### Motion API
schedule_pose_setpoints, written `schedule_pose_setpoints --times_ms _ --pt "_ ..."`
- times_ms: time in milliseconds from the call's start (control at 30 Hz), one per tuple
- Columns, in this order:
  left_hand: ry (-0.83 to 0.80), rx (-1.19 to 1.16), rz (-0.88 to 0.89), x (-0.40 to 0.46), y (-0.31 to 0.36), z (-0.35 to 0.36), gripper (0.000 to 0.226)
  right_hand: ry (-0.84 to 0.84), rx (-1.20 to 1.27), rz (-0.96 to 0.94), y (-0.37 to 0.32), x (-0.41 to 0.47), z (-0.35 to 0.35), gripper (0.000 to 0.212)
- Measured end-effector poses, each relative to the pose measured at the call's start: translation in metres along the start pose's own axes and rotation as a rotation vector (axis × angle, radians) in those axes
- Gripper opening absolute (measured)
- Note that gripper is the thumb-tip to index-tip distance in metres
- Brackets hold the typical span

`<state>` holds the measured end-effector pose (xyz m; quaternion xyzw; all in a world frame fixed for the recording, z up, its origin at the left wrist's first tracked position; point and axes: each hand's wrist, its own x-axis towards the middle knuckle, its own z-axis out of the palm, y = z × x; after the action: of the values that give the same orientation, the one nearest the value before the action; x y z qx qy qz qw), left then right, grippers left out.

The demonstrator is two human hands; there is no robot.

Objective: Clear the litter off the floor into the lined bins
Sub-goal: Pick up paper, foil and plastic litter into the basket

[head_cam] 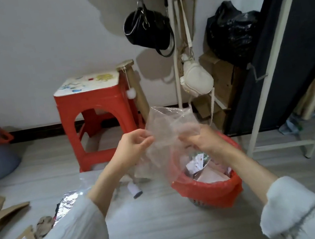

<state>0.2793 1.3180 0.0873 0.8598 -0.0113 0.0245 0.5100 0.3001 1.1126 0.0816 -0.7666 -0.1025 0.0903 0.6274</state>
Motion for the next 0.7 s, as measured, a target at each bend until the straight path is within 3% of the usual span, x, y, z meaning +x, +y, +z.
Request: schedule_pose_setpoints --times_ms 67,133,233,300,367,467,600,700 --pt "-0.062 0.039 -0.018 -0.026 -0.001 -0.026 0.01 -0.067 0.013 0.007 -0.005 -0.021 0.021 0.015" --pt "-0.059 0.002 -0.038 -0.052 -0.009 -0.042 0.008 -0.095 0.059 0.026 -0.004 -0.036 0.034 0.036" --pt "0.016 -0.195 -0.117 -0.09 -0.029 -0.051 0.011 -0.029 0.019 0.022 -0.012 -0.053 0.049 0.068" --pt "0.034 -0.257 -0.175 -0.105 -0.038 -0.052 0.019 0.001 -0.054 -0.006 -0.018 -0.061 0.055 0.076" --pt "0.106 -0.29 -0.201 -0.11 -0.041 -0.057 0.028 0.001 -0.066 -0.032 -0.024 -0.068 0.06 0.067" --pt "0.184 -0.286 -0.214 -0.113 -0.045 -0.066 0.031 0.088 -0.042 -0.103 -0.028 -0.073 0.065 0.024" --pt "0.113 -0.034 -0.11 -0.118 -0.05 -0.069 0.031 0.213 -0.635 -0.136 -0.017 -0.071 0.065 0.024" --pt "0.064 0.166 -0.012 -0.12 -0.046 -0.067 0.04 0.066 -0.722 -0.159 -0.021 -0.077 0.069 0.026"
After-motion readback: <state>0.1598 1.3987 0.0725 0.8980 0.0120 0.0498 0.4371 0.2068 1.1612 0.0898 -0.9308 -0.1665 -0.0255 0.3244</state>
